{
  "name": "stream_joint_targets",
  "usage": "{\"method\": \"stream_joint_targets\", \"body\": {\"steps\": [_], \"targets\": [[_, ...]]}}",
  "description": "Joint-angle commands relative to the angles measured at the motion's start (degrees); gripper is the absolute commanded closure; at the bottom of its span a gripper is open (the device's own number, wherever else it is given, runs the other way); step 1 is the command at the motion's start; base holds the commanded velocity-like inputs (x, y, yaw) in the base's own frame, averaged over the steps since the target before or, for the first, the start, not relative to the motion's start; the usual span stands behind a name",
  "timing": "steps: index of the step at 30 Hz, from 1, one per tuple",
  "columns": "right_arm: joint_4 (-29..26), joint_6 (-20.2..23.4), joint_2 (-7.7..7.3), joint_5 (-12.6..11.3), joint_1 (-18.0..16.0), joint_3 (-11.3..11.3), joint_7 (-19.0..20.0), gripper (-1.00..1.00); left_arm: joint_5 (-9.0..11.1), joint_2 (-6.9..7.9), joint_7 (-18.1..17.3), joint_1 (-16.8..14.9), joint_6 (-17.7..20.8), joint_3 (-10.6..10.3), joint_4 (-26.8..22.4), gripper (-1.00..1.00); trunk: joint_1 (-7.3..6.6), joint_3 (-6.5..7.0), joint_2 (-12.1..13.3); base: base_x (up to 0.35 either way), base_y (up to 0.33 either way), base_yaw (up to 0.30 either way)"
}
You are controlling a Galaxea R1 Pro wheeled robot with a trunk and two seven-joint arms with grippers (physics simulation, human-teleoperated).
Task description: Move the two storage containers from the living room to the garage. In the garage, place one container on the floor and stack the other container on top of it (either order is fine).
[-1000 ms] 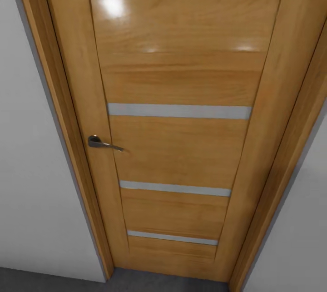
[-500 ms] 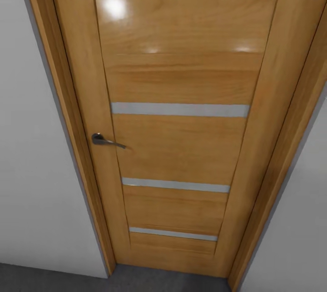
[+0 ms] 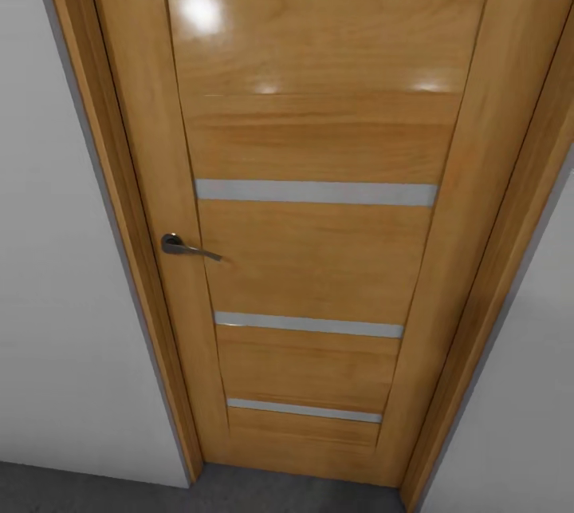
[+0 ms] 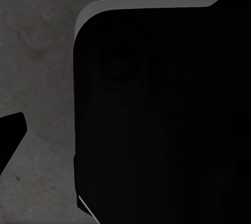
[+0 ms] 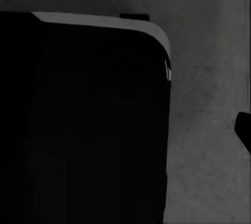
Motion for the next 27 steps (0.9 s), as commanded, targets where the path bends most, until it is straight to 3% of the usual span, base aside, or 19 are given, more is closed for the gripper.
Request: {"method": "stream_joint_targets", "body": {"steps": [1,5,7,11,13,15,21,24,27], "targets": [[-0.77,-0.13,-0.04,0.03,0.00,0.05,-0.07,-1.00,0.16,-0.01,0.03,0.00,-0.07,0.06,-0.02,-1.00,0.00,-0.05,-0.03,0.000,0.000,0.000],[-4.80,-0.03,-0.36,-0.06,0.00,0.14,-0.62,-1.00,0.16,-0.01,0.03,0.01,-0.07,0.06,-0.04,-1.00,0.00,-0.05,-0.03,0.000,0.000,0.000],[-6.19,0.18,-1.30,-0.07,0.00,0.07,-1.00,-1.00,0.16,0.00,0.03,0.02,-0.07,0.06,-0.07,-1.00,0.00,-0.05,-0.03,0.000,0.000,0.000],[-10.61,1.74,-4.71,-0.13,0.00,-0.29,-1.05,-1.00,0.16,0.03,0.03,0.01,-0.09,0.06,-0.09,-1.00,0.00,-0.05,-0.03,0.000,0.000,0.000],[-14.20,3.83,-5.69,-0.26,0.00,-0.42,-1.16,-1.00,0.16,0.10,0.03,0.01,-0.11,0.06,-0.10,-1.00,0.00,-0.05,-0.03,0.000,0.000,0.000],[-21.54,8.19,-6.28,-0.25,0.00,-0.52,-1.26,-1.00,0.16,0.15,0.03,0.01,-0.08,0.06,-0.10,-1.00,0.00,-0.05,-0.03,0.000,0.000,0.000],[-32.25,15.62,-5.88,0.11,-0.82,-0.22,-1.02,-1.00,0.16,0.09,0.03,0.02,-0.09,0.06,-0.10,-1.00,0.00,-0.05,-0.03,0.000,0.000,0.000],[-34.50,17.45,-4.05,-0.06,-4.90,0.97,-0.71,-1.00,0.16,0.11,0.06,0.00,-0.11,0.06,-0.10,-1.00,0.00,-0.05,-0.03,0.000,0.000,0.000],[-34.88,20.27,-0.93,0.03,-9.05,5.99,-0.63,-1.00,0.16,0.16,0.06,0.03,-0.13,0.06,-0.10,-1.00,0.00,-0.05,-0.03,0.000,0.000,0.000]]}}
